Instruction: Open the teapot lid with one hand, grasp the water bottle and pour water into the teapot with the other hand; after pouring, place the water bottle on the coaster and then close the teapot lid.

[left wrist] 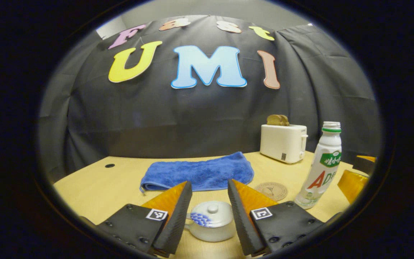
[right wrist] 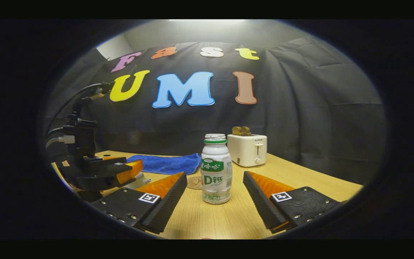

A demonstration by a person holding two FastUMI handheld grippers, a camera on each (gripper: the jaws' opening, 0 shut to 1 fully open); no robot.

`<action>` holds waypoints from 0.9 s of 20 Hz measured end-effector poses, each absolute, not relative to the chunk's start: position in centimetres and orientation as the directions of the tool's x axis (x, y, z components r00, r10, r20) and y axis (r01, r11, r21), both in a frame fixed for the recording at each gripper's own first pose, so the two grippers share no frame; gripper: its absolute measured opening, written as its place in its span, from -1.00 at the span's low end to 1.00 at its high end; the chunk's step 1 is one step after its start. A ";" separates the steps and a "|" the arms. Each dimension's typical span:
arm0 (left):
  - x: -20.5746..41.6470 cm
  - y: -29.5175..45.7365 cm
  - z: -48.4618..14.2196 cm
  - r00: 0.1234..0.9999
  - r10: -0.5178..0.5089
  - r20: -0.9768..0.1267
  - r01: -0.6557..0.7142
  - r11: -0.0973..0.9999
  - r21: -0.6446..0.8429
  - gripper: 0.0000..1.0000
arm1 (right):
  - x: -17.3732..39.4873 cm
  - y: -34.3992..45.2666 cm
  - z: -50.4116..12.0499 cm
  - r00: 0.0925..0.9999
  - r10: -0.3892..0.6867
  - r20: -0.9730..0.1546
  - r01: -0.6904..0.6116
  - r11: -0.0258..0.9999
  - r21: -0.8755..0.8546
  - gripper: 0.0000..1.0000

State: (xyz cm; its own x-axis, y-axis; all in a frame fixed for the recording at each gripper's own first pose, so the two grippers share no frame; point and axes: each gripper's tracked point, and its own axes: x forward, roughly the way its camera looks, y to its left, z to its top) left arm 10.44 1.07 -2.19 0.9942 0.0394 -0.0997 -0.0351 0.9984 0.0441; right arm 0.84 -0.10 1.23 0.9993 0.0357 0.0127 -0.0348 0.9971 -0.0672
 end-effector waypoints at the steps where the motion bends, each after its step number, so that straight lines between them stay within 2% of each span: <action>1: 10.6 1.0 -2.4 0.994 0.040 -0.104 -0.035 0.998 0.047 0.27 | 0.9 -0.2 1.3 0.999 0.035 0.012 -0.034 0.997 -0.072 0.94; 2: 10.7 0.9 -2.7 0.993 0.037 -0.109 -0.032 0.998 0.046 0.46 | 0.9 -0.4 1.1 0.999 0.034 0.010 -0.033 0.997 -0.076 0.94; 3: 10.8 0.8 -2.9 0.993 0.037 -0.115 -0.032 0.998 0.046 0.36 | 0.9 -0.5 1.1 0.999 0.033 0.009 -0.032 0.996 -0.079 0.94; 4: 10.9 0.7 -3.2 0.992 0.040 -0.122 -0.034 0.998 0.048 0.46 | 0.9 -0.5 1.1 0.999 0.033 0.008 -0.032 0.996 -0.079 0.94; 5: 11.1 0.7 -3.5 0.991 0.042 -0.129 -0.036 0.998 0.050 0.36 | 0.8 -0.6 1.1 0.999 0.034 0.006 -0.033 0.996 -0.077 0.94; 6: 11.1 0.7 -4.1 0.989 0.041 -0.144 -0.035 0.998 0.050 0.39 | 0.8 -0.5 0.9 0.999 0.035 0.003 -0.035 0.997 -0.075 0.94; 7: 11.1 0.7 -4.3 0.987 0.044 -0.155 -0.037 0.998 0.050 0.29 | 0.9 -0.6 0.9 0.999 0.037 -0.001 -0.037 0.996 -0.075 0.94; 11: 11.3 0.6 -4.2 0.987 0.047 -0.152 -0.040 0.998 0.051 0.28 | 1.0 -0.7 0.8 0.999 0.039 -0.012 -0.040 0.997 -0.060 0.94; 12: 11.2 0.7 -4.2 0.988 0.051 -0.149 -0.044 0.998 0.052 0.15 | 0.9 -0.8 0.7 0.999 0.039 -0.015 -0.039 0.998 -0.056 0.94; 13: 11.2 0.8 -4.2 0.988 0.050 -0.147 -0.043 0.998 0.050 0.17 | 0.9 -0.8 0.7 0.999 0.037 -0.017 -0.038 0.998 -0.053 0.94; 14: 11.3 0.9 -4.2 0.988 0.053 -0.143 -0.046 0.998 0.051 -0.09 | 1.0 -0.9 0.6 0.999 0.035 -0.018 -0.036 0.998 -0.052 0.94; 15: 11.3 0.9 -4.0 0.989 0.049 -0.143 -0.042 0.998 0.049 -0.12 | 1.0 -0.9 0.6 0.999 0.033 -0.019 -0.034 0.998 -0.053 0.94; 16: 11.4 0.6 -4.3 0.989 0.044 -0.144 -0.036 0.998 0.052 -0.37 | 0.9 -1.0 0.6 0.999 0.031 -0.019 -0.032 0.998 -0.055 0.94; 18: 11.5 0.5 -4.2 0.989 0.048 -0.143 -0.037 0.996 0.079 -0.60 | 1.0 -1.1 0.6 0.999 0.031 -0.022 -0.032 0.998 -0.058 0.94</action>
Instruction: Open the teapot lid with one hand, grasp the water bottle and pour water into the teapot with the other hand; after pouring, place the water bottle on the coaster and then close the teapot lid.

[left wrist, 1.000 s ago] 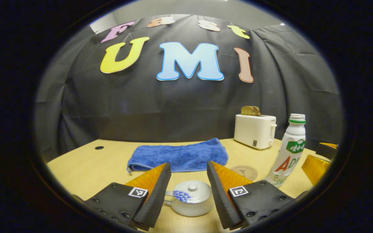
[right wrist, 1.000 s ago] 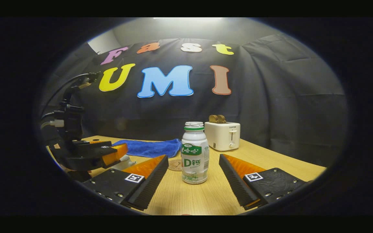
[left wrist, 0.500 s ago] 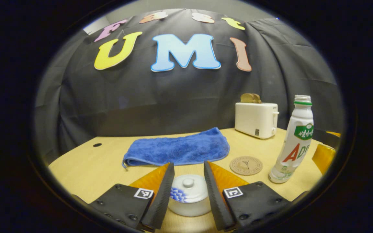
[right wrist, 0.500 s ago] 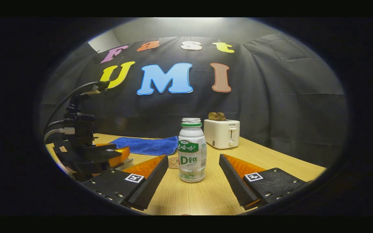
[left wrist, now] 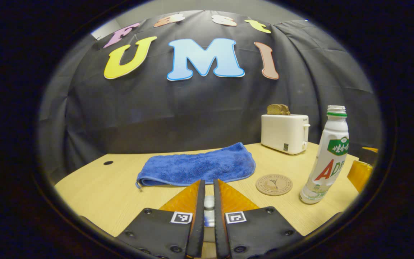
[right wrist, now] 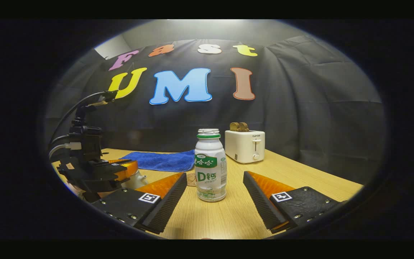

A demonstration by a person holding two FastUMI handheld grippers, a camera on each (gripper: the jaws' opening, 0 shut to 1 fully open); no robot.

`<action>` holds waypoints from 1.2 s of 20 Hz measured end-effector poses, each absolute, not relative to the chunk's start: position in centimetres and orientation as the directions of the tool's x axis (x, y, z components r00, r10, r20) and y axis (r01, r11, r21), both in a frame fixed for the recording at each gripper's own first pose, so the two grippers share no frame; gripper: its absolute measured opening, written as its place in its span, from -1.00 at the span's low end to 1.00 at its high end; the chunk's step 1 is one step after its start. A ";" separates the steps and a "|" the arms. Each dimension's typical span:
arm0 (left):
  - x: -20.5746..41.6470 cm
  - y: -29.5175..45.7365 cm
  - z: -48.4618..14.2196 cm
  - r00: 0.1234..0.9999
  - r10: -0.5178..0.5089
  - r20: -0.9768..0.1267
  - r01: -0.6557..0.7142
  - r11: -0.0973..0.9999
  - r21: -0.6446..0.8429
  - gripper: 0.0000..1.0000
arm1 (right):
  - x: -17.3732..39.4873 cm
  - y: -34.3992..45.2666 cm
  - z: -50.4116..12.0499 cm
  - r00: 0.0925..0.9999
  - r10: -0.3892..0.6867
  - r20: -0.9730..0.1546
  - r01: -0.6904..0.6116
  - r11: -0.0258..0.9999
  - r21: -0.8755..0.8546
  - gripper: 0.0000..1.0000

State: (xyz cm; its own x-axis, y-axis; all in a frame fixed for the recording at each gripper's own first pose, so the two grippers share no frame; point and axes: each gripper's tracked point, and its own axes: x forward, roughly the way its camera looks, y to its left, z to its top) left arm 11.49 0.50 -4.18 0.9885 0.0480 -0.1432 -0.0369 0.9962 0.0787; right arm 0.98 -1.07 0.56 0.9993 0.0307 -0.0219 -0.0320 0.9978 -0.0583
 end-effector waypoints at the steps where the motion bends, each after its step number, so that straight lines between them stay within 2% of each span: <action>1: 11.5 0.5 -4.1 0.989 0.049 -0.143 -0.037 0.995 0.088 -0.55 | 1.0 -1.0 0.7 0.999 0.033 -0.023 -0.034 0.998 -0.059 0.94; 5: 11.6 0.6 -3.8 0.990 0.029 -0.135 -0.020 0.997 0.069 -0.68 | 1.2 -0.6 0.3 0.998 0.055 -0.030 -0.057 0.996 -0.066 0.94; 7: 11.3 0.6 -3.2 0.992 0.020 -0.125 -0.014 0.999 0.050 -0.68 | 1.4 -0.4 0.2 0.997 0.068 -0.034 -0.070 0.995 -0.068 0.94; 8: 11.2 0.6 -2.8 0.993 0.017 -0.115 -0.012 0.999 0.045 -0.77 | 1.5 -0.4 0.3 0.997 0.072 -0.038 -0.074 0.995 -0.068 0.94; 11: 10.4 0.6 -1.4 0.995 -0.005 -0.100 0.004 1.000 -0.006 -0.77 | 2.3 -0.6 0.1 0.995 0.078 -0.056 -0.082 0.995 -0.065 0.94; 12: 10.0 0.5 -1.0 0.995 -0.011 -0.099 0.008 1.000 -0.023 -0.70 | 2.6 -0.7 0.1 0.995 0.079 -0.062 -0.083 0.994 -0.065 0.94; 13: 9.6 0.5 -0.4 0.995 -0.015 -0.096 0.012 0.999 -0.035 -0.77 | 2.9 -0.7 -0.1 0.995 0.079 -0.069 -0.084 0.994 -0.067 0.94; 16: 8.1 1.1 1.4 0.997 -0.018 -0.079 0.013 0.998 -0.061 -0.77 | 3.7 -0.7 -0.5 0.992 0.088 -0.093 -0.094 0.993 -0.070 0.94; 17: 7.5 1.5 2.1 0.997 -0.015 -0.073 0.010 0.998 -0.066 -0.84 | 4.0 -0.7 -0.7 0.991 0.092 -0.102 -0.099 0.993 -0.070 0.94; 23: 3.5 4.7 3.6 0.998 0.007 -0.067 -0.013 0.996 -0.092 -0.77 | 5.7 -0.4 -1.2 0.988 0.085 -0.126 -0.096 0.992 -0.078 0.94; 24: 3.0 5.2 3.4 0.998 0.008 -0.070 -0.015 0.995 -0.098 -0.84 | 5.9 -0.3 -1.4 0.988 0.085 -0.131 -0.096 0.992 -0.080 0.94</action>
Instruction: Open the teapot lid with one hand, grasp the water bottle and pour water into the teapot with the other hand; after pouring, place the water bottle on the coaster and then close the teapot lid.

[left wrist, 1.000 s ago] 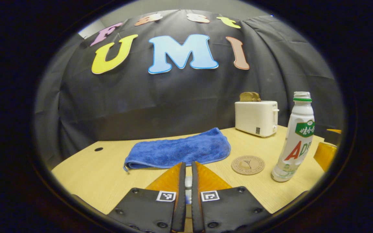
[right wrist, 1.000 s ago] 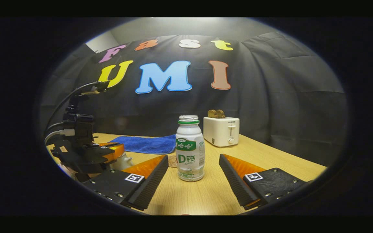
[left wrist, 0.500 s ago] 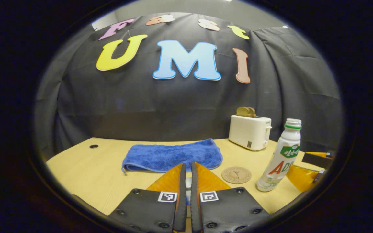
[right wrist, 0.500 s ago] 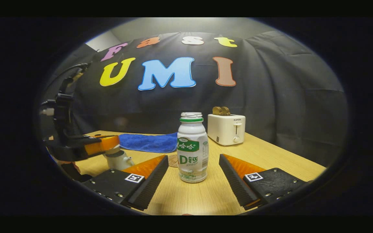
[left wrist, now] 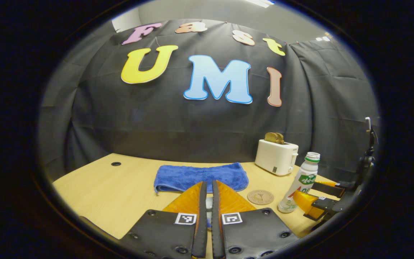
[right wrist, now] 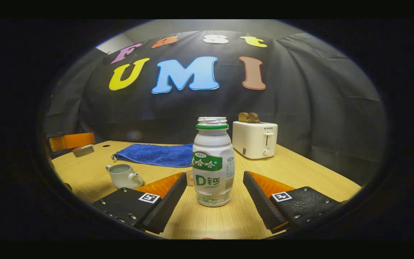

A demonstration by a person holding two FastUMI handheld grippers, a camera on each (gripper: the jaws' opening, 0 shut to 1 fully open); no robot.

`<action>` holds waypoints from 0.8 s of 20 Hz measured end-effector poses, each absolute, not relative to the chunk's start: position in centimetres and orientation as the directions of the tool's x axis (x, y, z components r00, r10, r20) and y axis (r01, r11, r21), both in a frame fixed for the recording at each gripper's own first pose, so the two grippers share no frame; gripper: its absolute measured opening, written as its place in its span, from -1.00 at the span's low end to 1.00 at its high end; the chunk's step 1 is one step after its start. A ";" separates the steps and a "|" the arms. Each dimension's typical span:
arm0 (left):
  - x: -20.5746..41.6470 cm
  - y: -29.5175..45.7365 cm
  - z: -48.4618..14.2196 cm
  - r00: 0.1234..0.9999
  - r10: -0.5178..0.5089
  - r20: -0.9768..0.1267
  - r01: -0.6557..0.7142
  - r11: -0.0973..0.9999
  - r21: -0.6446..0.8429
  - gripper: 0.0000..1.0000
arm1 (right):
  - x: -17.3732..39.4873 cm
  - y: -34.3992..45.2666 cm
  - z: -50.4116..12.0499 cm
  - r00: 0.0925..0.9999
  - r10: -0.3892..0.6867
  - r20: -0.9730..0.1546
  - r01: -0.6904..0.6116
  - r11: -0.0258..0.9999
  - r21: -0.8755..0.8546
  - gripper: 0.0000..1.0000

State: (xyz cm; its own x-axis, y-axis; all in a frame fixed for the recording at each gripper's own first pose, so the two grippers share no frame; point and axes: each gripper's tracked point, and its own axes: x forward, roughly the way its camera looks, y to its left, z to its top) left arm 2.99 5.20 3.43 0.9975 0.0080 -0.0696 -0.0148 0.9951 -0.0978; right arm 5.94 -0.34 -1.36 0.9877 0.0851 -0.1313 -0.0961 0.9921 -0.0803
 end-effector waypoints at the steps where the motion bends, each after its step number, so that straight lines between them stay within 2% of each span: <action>1: 2.5 5.7 3.3 0.997 0.010 -0.072 -0.018 0.995 -0.102 -0.84 | 6.1 -0.3 -1.6 0.987 0.083 -0.138 -0.095 0.992 -0.082 0.94; 2: 2.1 6.2 3.0 0.997 0.015 -0.073 -0.023 0.994 -0.104 -0.77 | 6.4 -0.3 -1.8 0.986 0.081 -0.144 -0.094 0.992 -0.084 0.94; 4: 1.4 7.0 2.6 0.997 0.025 -0.075 -0.033 0.994 -0.100 -0.84 | 6.8 -0.2 -2.3 0.985 0.072 -0.159 -0.087 0.992 -0.090 0.94; 10: 0.6 8.0 2.0 0.997 0.031 -0.069 -0.036 0.996 -0.076 -0.77 | 7.5 -0.6 -3.2 0.980 0.035 -0.195 -0.059 0.991 -0.120 0.90; 12: 0.5 8.2 1.9 0.997 0.031 -0.064 -0.036 0.996 -0.076 -0.70 | 7.5 -0.5 -3.2 0.979 0.027 -0.201 -0.055 0.989 -0.138 0.79; 16: 0.3 8.4 2.0 0.998 0.021 -0.056 -0.026 0.995 -0.097 -0.70 | 7.5 -0.4 -3.1 0.979 0.019 -0.204 -0.052 0.986 -0.158 0.61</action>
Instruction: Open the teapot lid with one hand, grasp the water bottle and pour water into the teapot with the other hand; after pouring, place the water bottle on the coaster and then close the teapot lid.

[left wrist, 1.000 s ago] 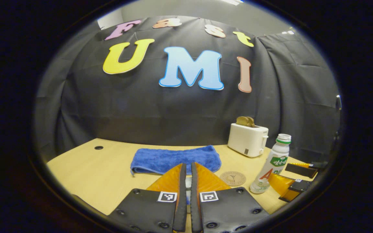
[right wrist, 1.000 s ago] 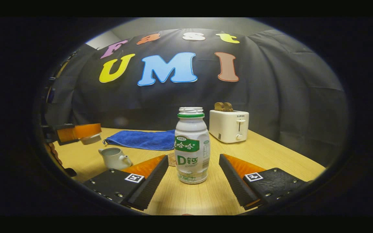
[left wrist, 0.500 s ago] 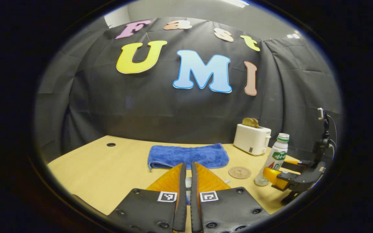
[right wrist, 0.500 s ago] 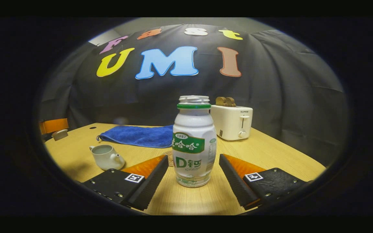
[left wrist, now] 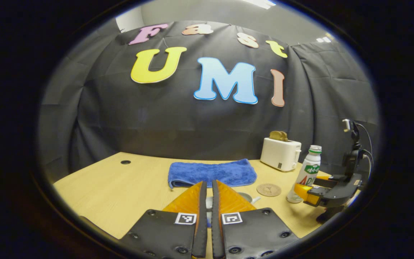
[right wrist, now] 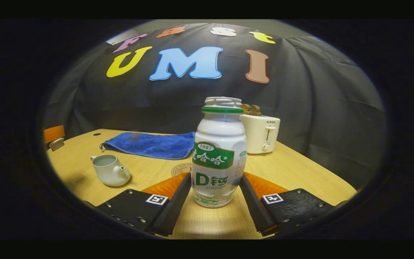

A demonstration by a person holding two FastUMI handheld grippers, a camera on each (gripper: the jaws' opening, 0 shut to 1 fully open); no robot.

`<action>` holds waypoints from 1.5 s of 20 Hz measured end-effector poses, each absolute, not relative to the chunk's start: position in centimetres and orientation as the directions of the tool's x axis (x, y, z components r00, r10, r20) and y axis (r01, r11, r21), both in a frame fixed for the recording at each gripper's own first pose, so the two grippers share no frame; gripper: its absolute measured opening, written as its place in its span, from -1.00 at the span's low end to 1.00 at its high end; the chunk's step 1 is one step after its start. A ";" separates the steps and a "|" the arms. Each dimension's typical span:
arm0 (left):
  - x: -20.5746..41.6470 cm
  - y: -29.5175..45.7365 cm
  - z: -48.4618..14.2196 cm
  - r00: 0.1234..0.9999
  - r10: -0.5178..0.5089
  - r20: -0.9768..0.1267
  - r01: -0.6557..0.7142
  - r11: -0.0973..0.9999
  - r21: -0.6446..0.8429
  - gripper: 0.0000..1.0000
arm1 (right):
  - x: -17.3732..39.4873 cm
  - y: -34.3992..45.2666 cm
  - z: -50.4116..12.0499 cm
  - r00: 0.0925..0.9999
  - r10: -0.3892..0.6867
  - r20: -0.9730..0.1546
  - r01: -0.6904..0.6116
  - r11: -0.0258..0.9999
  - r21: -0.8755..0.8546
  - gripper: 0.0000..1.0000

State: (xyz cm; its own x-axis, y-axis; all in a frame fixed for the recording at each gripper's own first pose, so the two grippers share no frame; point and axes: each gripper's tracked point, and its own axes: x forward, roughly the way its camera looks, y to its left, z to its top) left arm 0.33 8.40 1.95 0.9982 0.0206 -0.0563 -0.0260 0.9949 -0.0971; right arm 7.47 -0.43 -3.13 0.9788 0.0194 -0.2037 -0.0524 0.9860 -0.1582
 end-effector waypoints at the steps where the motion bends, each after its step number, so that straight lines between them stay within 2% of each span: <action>1: 0.3 8.5 1.9 0.998 0.019 -0.057 -0.025 0.994 -0.102 -0.77 | 7.4 -0.4 -3.2 0.979 0.021 -0.202 -0.054 0.986 -0.160 0.59; 2: 0.3 8.6 1.8 0.998 0.019 -0.058 -0.025 0.994 -0.106 -0.70 | 7.5 -0.4 -3.1 0.979 0.016 -0.202 -0.050 0.985 -0.165 0.59; 3: 0.3 8.8 1.7 0.998 0.020 -0.062 -0.026 0.994 -0.107 -0.77 | 7.5 -0.3 -3.1 0.979 0.014 -0.203 -0.050 0.983 -0.178 0.55; 5: 0.3 9.2 1.5 0.997 0.024 -0.068 -0.032 0.994 -0.109 -0.77 | 7.4 -0.3 -2.8 0.979 -0.001 -0.204 -0.045 0.974 -0.222 0.55; 6: 0.4 9.4 1.3 0.997 0.028 -0.072 -0.035 0.993 -0.109 -0.70 | 7.4 -0.2 -2.5 0.980 -0.007 -0.201 -0.045 0.967 -0.251 0.55; 7: 0.4 9.7 1.1 0.997 0.031 -0.077 -0.040 0.993 -0.111 -0.70 | 7.2 -0.1 -2.1 0.980 -0.012 -0.199 -0.046 0.958 -0.284 0.19; 8: 0.4 9.9 0.8 0.996 0.033 -0.082 -0.042 0.992 -0.116 -0.70 | 7.3 0.1 -1.8 0.980 -0.013 -0.196 -0.050 0.949 -0.311 0.46; 9: 0.5 10.1 0.6 0.996 0.032 -0.087 -0.043 0.991 -0.124 -0.77 | 7.3 0.2 -1.7 0.982 -0.016 -0.191 -0.050 0.941 -0.336 0.46; 10: 0.5 10.3 0.4 0.995 0.033 -0.093 -0.045 0.990 -0.131 -0.70 | 7.3 0.5 -1.4 0.982 -0.017 -0.186 -0.051 0.932 -0.359 0.46; 13: 0.6 11.1 0.0 0.994 0.042 -0.106 -0.057 0.989 -0.139 -0.70 | 7.4 1.0 -0.7 0.985 -0.030 -0.168 -0.047 0.898 -0.437 0.46; 14: 0.6 11.5 -0.1 0.993 0.048 -0.106 -0.063 0.988 -0.141 -0.77 | 7.4 1.2 -0.3 0.987 -0.037 -0.156 -0.041 0.884 -0.466 0.46; 17: 0.5 12.7 -0.2 0.992 0.065 -0.108 -0.081 0.985 -0.150 -0.70 | 7.3 1.7 0.9 0.992 -0.056 -0.115 -0.018 0.830 -0.558 0.46; 23: 0.1 14.8 -0.3 0.989 0.095 -0.114 -0.112 0.981 -0.159 -0.70 | 7.4 2.9 2.5 0.996 -0.084 -0.024 0.035 0.635 -0.772 0.47; 30: -0.1 16.0 -0.2 0.986 0.114 -0.119 -0.131 0.980 -0.150 -0.70 | 7.9 4.4 2.9 0.995 -0.084 0.050 0.081 0.423 -0.903 0.46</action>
State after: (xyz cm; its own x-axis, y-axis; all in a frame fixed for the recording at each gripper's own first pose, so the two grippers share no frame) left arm -0.12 15.99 -0.24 0.9864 0.1137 -0.1187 -0.1311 0.9799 -0.1504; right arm 7.91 4.38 2.86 0.9952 -0.0838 0.0501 0.0811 0.4228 -0.9026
